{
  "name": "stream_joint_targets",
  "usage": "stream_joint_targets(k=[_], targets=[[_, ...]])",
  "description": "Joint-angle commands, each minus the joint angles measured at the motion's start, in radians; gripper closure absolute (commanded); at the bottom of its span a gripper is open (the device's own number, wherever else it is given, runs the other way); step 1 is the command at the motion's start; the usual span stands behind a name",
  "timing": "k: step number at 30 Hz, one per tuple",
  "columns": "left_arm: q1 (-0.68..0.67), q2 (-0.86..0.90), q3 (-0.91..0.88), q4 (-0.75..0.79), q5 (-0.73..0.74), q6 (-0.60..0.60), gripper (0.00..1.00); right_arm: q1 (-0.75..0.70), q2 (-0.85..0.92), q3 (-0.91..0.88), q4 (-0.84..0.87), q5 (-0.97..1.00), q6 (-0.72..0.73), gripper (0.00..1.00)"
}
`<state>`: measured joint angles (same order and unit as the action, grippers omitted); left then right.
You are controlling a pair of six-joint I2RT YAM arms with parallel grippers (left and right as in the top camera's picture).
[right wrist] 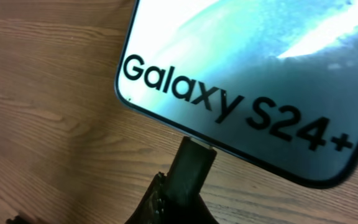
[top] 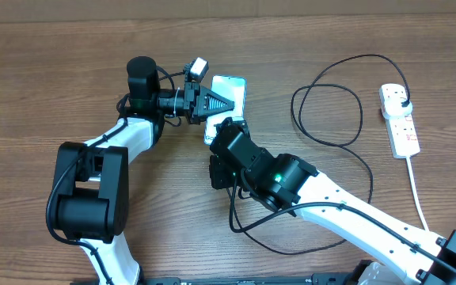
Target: Plug charger to phone and switch on socket
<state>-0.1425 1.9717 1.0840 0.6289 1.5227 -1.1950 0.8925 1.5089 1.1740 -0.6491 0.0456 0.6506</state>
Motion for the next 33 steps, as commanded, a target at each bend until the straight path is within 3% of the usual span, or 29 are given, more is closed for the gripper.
stream_joint_targets(k=[1,10,15,21,27,33], targets=[[-0.055,-0.004,-0.008,0.004,0.058,0.035,0.96,-0.019,-0.013,0.058,0.065,0.018,-0.023,0.94],[-0.056,-0.003,-0.008,0.004,0.058,0.036,0.96,-0.063,-0.016,0.058,0.073,0.000,-0.023,0.88],[-0.052,-0.004,-0.008,0.005,0.058,0.042,0.96,-0.063,-0.017,0.058,0.017,-0.039,-0.023,0.68],[-0.053,-0.004,-0.008,0.005,0.058,0.082,0.96,-0.064,-0.065,0.058,-0.049,-0.100,-0.023,0.35],[-0.055,-0.003,-0.008,0.004,-0.008,0.126,0.96,-0.064,-0.209,0.058,-0.221,-0.048,-0.023,0.00],[-0.058,-0.003,-0.008,-0.024,-0.137,0.207,0.96,-0.064,-0.390,0.058,-0.407,0.142,-0.023,0.00]])
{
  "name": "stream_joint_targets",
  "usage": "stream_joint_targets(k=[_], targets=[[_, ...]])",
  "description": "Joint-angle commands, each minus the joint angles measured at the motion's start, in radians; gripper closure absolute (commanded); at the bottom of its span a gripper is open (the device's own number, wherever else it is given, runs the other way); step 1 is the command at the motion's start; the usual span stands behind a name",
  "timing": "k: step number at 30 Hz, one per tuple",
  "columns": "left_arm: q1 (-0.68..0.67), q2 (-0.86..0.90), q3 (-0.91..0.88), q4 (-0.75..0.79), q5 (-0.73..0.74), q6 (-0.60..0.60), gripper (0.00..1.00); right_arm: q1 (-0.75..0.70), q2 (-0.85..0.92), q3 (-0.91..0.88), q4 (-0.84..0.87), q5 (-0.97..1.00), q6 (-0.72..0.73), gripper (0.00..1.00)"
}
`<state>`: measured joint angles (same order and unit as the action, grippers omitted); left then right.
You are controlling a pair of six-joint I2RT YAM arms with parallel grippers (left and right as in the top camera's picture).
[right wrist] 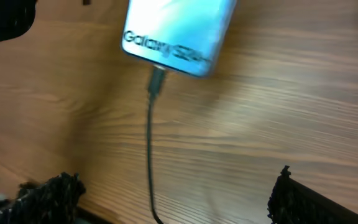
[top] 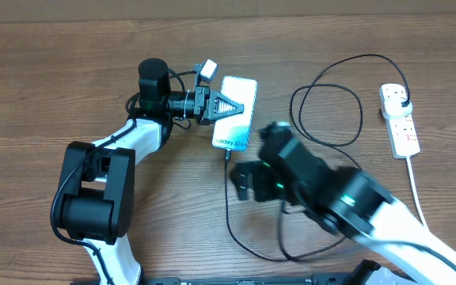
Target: Plug charger to phone and switch on socket
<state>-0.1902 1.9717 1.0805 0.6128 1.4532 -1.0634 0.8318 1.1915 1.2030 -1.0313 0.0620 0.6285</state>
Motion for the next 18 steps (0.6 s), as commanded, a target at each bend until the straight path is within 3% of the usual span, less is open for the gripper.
stream_joint_targets(k=[1,9,18], targets=[[-0.012,-0.003,-0.005,-0.032,-0.087,0.097,0.96,-0.003,-0.105,0.029,-0.047,0.158,0.000,0.00],[-0.042,-0.003,-0.005,-0.364,-0.301,0.367,0.96,-0.003,-0.241,0.029,-0.079,0.237,0.000,0.00],[-0.045,-0.003,-0.005,-0.654,-0.449,0.635,0.96,-0.003,-0.208,0.029,-0.079,0.237,0.000,0.00]])
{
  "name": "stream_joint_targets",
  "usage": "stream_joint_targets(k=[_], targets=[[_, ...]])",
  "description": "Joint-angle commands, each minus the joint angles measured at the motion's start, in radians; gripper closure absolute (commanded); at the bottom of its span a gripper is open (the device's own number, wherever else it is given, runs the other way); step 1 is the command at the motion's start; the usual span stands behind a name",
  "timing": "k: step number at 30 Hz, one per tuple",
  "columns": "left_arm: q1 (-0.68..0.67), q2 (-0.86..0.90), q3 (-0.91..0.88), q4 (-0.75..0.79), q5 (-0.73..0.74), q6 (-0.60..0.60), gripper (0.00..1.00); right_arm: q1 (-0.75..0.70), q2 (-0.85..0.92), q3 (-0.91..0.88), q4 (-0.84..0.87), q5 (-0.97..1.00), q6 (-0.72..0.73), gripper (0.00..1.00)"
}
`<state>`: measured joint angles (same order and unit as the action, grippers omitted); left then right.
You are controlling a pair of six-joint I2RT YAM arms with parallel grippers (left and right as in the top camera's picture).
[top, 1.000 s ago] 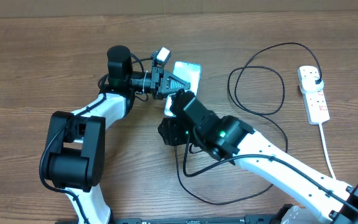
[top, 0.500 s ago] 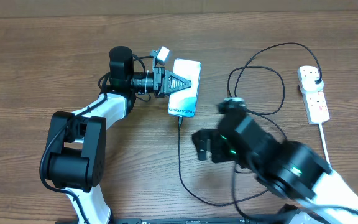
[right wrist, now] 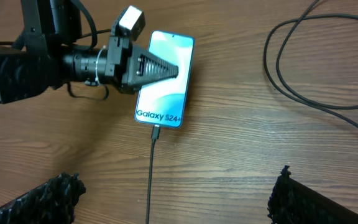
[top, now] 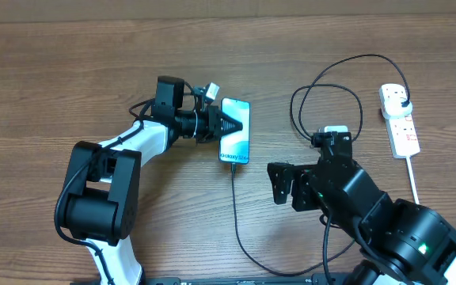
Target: Plug charger to phone and switch on socket
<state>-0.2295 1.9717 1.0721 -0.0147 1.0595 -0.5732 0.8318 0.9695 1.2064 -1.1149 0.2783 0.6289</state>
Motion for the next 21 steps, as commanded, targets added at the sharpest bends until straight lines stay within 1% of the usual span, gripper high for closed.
stream_joint_targets(k=[1,4,8,12,16,21], targets=[[-0.007,-0.003,0.004,-0.048,-0.074,0.162,0.96,-0.003,0.024,0.025,0.006,0.021,0.000,0.00],[-0.008,-0.003,0.004,-0.079,-0.119,0.170,0.95,-0.003,0.057,0.025,0.006,0.021,0.000,0.00],[-0.009,-0.002,0.004,-0.079,-0.148,0.178,0.95,-0.003,0.096,0.025,0.014,0.021,0.010,0.00],[-0.023,0.007,0.004,-0.080,-0.150,0.178,0.93,-0.003,0.121,0.025,0.036,0.021,0.097,0.00],[-0.052,0.035,0.004,-0.079,-0.143,0.177,0.91,-0.003,0.135,0.025,0.051,0.021,0.132,0.00],[-0.059,0.080,0.004,-0.079,-0.147,0.113,0.92,-0.003,0.138,0.025,0.054,0.020,0.135,0.00]])
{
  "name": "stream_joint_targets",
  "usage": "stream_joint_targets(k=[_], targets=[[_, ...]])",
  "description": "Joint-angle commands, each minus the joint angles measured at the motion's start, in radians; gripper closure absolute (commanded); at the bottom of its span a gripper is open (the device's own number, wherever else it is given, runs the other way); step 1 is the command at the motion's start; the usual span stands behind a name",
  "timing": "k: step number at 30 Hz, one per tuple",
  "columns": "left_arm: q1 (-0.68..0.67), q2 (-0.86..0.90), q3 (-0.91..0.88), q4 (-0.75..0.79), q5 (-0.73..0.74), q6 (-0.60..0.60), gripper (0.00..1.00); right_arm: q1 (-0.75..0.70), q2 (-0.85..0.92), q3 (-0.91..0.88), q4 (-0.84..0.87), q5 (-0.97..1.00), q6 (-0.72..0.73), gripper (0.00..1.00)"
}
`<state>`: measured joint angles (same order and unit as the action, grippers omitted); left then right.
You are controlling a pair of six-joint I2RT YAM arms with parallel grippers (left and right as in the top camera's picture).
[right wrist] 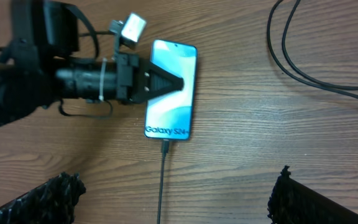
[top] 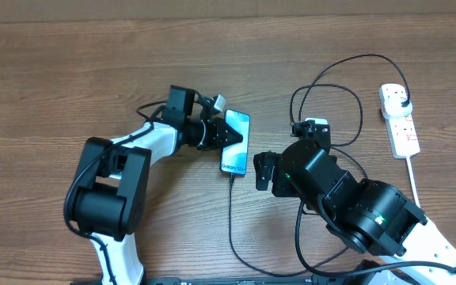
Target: Plug charger to phone and switch on socket
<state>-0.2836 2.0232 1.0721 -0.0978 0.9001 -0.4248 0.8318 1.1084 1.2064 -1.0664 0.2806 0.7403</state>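
Note:
The phone (top: 241,150) lies face up on the table, its screen reading "Galaxy S24+" (right wrist: 169,109). My left gripper (top: 228,133) comes in from the left and is shut on the phone's left side, its black pointed fingers (right wrist: 160,81) lying over the screen. The black charger cable (top: 229,214) is plugged into the phone's near end (right wrist: 165,147) and runs toward me. My right gripper (top: 263,172) is open just right of the phone's near end, its wide-apart fingers holding nothing (right wrist: 176,202). The white power strip (top: 400,125) lies at the far right with a black plug in its top socket.
The cable's slack forms big loops (top: 327,111) between the phone and the power strip. The strip's own white lead (top: 418,198) runs toward the table's near right edge. The right arm's bulk (top: 347,206) covers the near right of the table.
My left gripper and the phone have shifted a little to the right and nearer. My right gripper, still open, has moved left, closer to the phone's near end.
First my right gripper held the charger plug at the phone's port while the left gripper held the phone. Then the right gripper was open and drawn back, the plug staying in the phone. It then stood farther right, and the phone has drifted right and nearer with the left gripper.

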Motion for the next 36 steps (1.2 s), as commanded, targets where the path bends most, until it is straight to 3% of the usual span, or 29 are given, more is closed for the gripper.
stream_joint_targets(k=[1,9,17,23,25,31,36], targets=[[-0.003,0.034,0.004,0.003,0.012,-0.052,0.91,-0.003,-0.001,0.025,0.006,0.018,0.023,0.00],[-0.006,0.100,0.004,0.000,0.001,-0.107,0.75,-0.003,-0.001,0.025,0.023,0.019,0.049,0.00],[-0.005,0.131,0.004,-0.001,-0.020,-0.158,0.67,-0.003,0.010,0.025,0.060,0.023,0.048,0.00],[-0.005,0.131,0.004,-0.010,-0.047,-0.148,0.32,-0.003,0.039,0.025,0.071,0.064,0.048,0.00],[-0.005,0.131,0.004,-0.010,-0.047,-0.148,0.00,-0.003,0.051,0.025,0.091,0.090,0.048,0.00],[-0.005,0.131,0.008,-0.027,-0.049,-0.148,0.00,-0.003,0.064,0.025,0.143,0.097,0.049,0.00],[-0.005,0.129,0.061,-0.190,-0.141,-0.117,0.00,-0.003,0.064,0.026,0.149,0.097,0.060,0.00]])
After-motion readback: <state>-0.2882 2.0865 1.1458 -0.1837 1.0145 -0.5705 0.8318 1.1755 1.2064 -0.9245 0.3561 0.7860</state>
